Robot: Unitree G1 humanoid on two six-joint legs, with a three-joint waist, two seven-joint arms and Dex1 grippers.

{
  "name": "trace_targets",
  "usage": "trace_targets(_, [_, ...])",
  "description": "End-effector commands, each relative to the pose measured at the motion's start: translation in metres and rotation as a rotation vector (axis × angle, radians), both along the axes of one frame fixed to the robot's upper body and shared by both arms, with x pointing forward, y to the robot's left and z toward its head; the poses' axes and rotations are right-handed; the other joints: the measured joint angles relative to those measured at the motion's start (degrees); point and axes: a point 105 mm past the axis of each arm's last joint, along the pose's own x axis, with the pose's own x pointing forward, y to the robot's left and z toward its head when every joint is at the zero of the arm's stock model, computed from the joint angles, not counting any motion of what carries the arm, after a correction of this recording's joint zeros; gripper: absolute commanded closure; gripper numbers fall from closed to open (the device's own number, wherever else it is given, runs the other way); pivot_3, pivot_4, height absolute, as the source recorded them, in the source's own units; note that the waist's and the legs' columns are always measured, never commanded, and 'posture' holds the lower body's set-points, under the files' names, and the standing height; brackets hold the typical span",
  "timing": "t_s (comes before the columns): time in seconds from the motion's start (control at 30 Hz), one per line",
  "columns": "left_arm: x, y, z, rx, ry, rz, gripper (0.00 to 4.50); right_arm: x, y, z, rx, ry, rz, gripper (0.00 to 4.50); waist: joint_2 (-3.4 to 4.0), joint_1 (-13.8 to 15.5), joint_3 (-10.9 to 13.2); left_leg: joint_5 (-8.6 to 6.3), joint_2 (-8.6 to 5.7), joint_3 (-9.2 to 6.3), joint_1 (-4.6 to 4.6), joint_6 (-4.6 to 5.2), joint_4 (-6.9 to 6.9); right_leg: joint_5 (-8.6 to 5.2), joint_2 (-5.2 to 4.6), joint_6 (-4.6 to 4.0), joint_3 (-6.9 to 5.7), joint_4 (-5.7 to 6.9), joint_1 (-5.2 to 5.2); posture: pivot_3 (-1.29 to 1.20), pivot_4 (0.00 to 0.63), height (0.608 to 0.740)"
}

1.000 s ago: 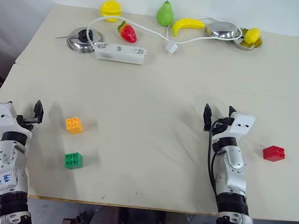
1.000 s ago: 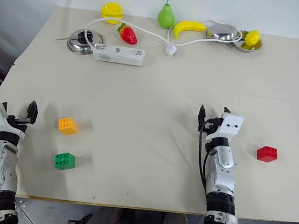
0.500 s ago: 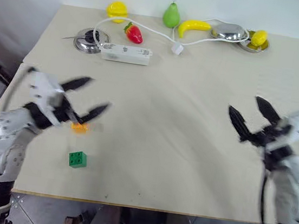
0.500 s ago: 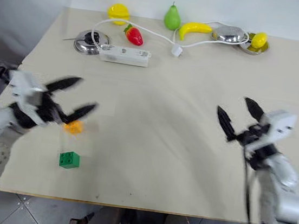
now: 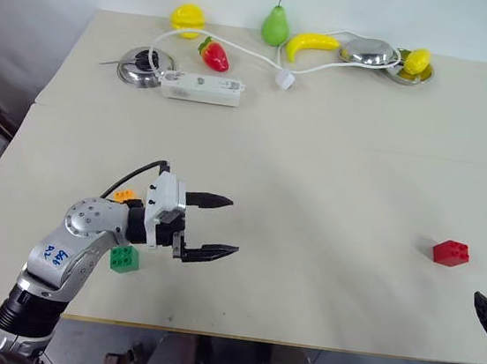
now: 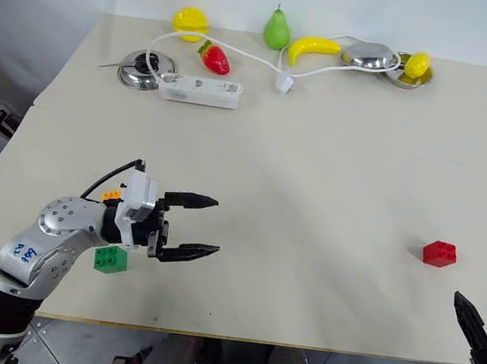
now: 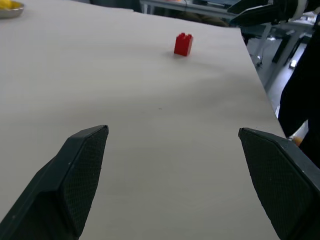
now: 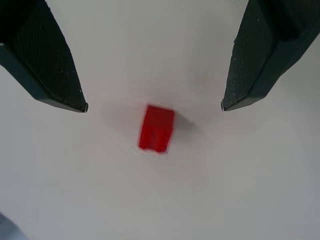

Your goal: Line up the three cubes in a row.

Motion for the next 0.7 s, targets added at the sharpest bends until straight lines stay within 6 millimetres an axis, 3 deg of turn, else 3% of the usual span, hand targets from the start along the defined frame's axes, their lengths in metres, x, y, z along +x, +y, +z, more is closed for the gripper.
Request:
trace_targets(0.03, [0.010,0.004,0.011,-0.015,-0.079,0.065,0.08,0.027,0.008,0.021,-0.007,-0.019,-0.041,0.00,0.00,-0.3,0.0,0.01,0.01,0.00,0.01,-0.01,0.00,0.00,-0.01,0.00,0.03,0.00,-0.01,0.00,0.150,0.740])
trace_targets(0.2, [0.006,0.004,0.007,0.009,-0.095,0.062,0.08,0.061,0.015,0.023,0.064,0.093,-0.019,0.00,0.06,0.4,0.0,0.07,0.01,-0.04,0.00,-0.02,-0.01,-0.04,-0.10,-0.07,0.13,0.12,-0.10,0.00,0.150,0.740])
trace_targets(0.37, [0.007,0.003,0.008,0.021,-0.118,0.070,0.08,0.086,0.003,0.009,0.085,0.237,-0.097,0.00,0.05,1.6,0.0,0.13,-0.17,-0.13,-0.33,0.06,0.01,-0.04,-0.14,-0.09,-0.15,0.11,-0.29,0.00,0.150,0.740])
trace_targets(0.53, [0.003,0.005,0.009,0.031,-0.127,0.081,0.08,0.095,-0.015,-0.013,0.073,0.359,-0.202,0.00,0.05,1.7,0.0,0.14,-0.25,-0.15,-0.41,0.12,0.01,-0.02,-0.18,-0.04,-0.25,0.02,-0.26,0.00,0.150,0.740])
trace_targets(0.7, [0.003,0.008,0.014,0.029,-0.141,0.107,0.08,0.096,-0.017,-0.019,0.079,0.402,-0.229,0.00,0.05,1.5,0.0,0.16,-0.21,-0.11,-0.39,0.12,0.01,-0.01,-0.14,-0.02,-0.25,0.04,-0.26,0.00,0.150,0.740])
